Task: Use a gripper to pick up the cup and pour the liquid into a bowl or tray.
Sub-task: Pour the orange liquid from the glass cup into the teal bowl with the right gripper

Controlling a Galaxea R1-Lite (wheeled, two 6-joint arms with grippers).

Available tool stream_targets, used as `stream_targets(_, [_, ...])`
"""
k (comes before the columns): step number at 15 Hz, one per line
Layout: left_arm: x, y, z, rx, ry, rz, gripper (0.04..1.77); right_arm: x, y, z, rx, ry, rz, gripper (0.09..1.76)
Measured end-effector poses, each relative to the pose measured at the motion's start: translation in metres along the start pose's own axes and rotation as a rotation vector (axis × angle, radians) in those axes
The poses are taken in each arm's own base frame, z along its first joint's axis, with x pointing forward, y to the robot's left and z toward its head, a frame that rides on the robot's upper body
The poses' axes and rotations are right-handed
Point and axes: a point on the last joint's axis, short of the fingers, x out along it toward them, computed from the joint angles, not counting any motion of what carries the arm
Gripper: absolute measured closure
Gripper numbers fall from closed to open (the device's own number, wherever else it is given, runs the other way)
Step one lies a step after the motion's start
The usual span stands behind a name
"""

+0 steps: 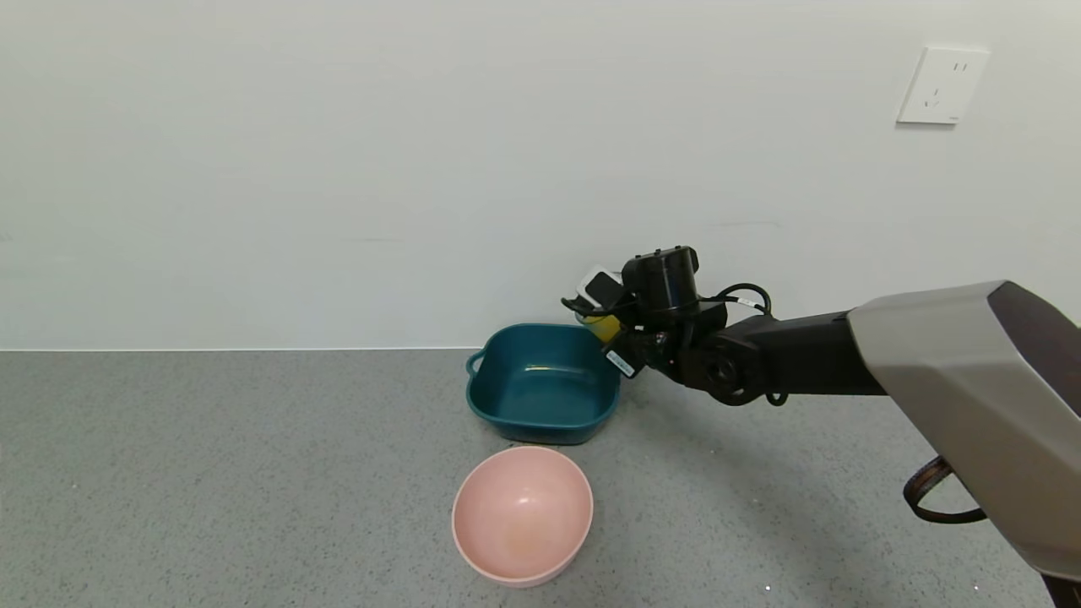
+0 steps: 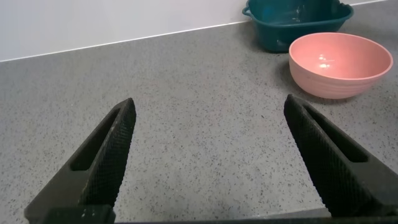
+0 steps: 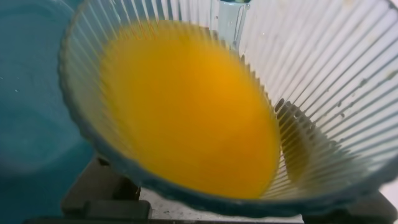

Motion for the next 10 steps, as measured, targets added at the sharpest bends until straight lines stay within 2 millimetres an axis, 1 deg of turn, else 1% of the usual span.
stream_targets(4, [0.0, 0.0, 0.0, 0.0, 0.0, 0.0, 0.09, -0.0001, 0.0021, -0.0012, -0.058, 0.051, -0.011, 0.5])
stream_targets(10, [0.0, 0.0, 0.0, 0.0, 0.0, 0.0, 0.09, 0.0005, 0.0061, 0.0036, -0.145, 0.104, -0.02, 0.5])
